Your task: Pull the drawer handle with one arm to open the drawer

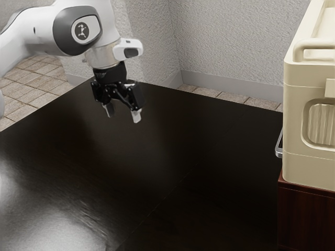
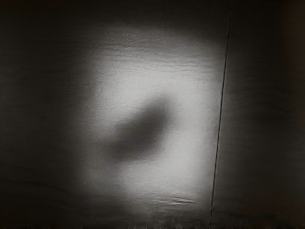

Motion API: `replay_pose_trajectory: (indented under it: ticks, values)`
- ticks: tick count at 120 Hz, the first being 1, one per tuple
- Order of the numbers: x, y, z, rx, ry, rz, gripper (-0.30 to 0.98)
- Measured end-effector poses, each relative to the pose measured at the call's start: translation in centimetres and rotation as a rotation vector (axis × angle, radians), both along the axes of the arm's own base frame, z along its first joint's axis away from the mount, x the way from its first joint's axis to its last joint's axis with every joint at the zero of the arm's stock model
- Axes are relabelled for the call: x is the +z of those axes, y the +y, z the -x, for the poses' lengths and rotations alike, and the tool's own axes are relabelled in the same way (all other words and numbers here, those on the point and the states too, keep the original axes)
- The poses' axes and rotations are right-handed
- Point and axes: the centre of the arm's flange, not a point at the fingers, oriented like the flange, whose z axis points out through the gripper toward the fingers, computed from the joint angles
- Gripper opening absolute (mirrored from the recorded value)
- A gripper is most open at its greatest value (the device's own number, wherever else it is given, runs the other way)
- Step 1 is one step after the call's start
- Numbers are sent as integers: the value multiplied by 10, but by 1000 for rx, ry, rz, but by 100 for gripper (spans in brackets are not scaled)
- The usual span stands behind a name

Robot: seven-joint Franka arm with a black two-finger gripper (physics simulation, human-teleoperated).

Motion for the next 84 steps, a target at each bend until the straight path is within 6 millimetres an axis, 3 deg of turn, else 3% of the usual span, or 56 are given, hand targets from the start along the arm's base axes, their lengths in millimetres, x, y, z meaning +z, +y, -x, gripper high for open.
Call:
replay_pose_trajectory:
  ticks: [26, 38, 49, 56, 71, 84]
  values:
    - [0, 6, 3, -8, 15, 9, 69]
    - [80, -1, 29, -1, -111, -9, 69]
    - [100, -41, 36, -46, -131, 4, 69]
    - [93, -54, 31, -48, -120, 9, 68]
    - [41, -54, 2, -5, -38, 15, 69]
    - [14, -67, -12, 35, -9, 21, 69]
